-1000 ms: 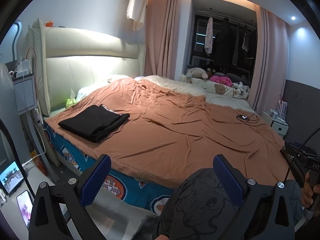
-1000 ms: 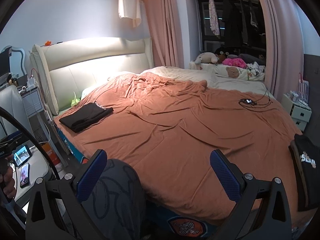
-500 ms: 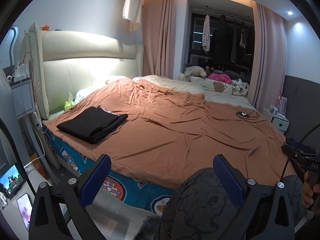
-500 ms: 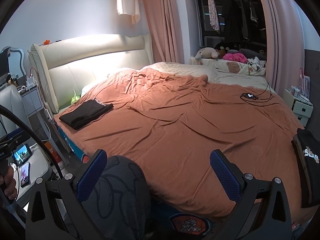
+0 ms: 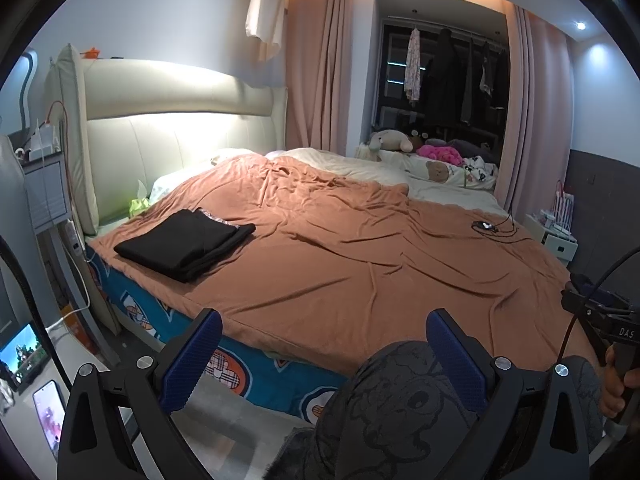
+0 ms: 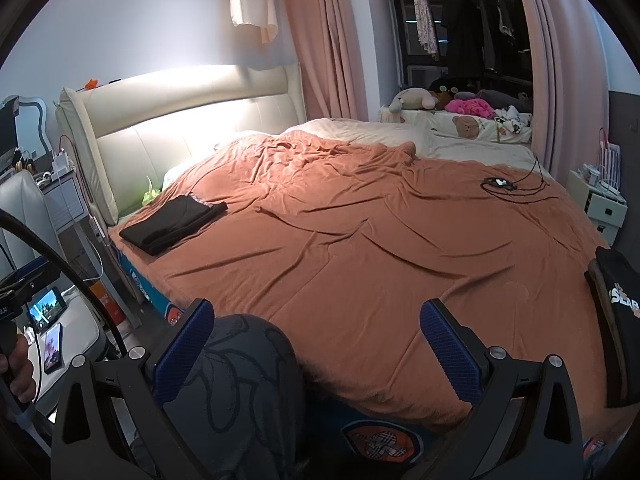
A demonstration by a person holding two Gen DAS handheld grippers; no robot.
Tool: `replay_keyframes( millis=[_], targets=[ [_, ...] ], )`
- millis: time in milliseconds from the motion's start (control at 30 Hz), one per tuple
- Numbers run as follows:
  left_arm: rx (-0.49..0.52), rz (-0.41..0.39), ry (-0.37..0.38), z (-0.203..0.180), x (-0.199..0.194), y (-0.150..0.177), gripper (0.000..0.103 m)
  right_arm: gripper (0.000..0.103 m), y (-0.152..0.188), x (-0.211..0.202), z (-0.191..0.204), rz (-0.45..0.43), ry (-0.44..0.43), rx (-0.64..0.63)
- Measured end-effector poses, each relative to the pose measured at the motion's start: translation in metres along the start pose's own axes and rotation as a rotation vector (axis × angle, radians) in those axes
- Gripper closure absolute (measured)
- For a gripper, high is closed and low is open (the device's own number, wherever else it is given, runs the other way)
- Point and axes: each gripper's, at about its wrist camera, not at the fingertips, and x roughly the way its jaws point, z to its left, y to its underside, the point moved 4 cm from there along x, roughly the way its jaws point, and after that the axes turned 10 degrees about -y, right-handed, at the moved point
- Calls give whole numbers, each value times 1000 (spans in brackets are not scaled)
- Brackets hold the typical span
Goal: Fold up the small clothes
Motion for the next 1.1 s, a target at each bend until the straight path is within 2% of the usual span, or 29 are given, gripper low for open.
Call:
replay_keyframes(
  millis=[700, 1100],
  targets=[
    [8, -6, -6, -8, -10, 7, 1, 0, 7, -15, -14, -7, -3, 28],
    [3, 0, -14, -8, -13, 7, 1, 0, 12, -11, -10, -5, -5, 38]
  ],
)
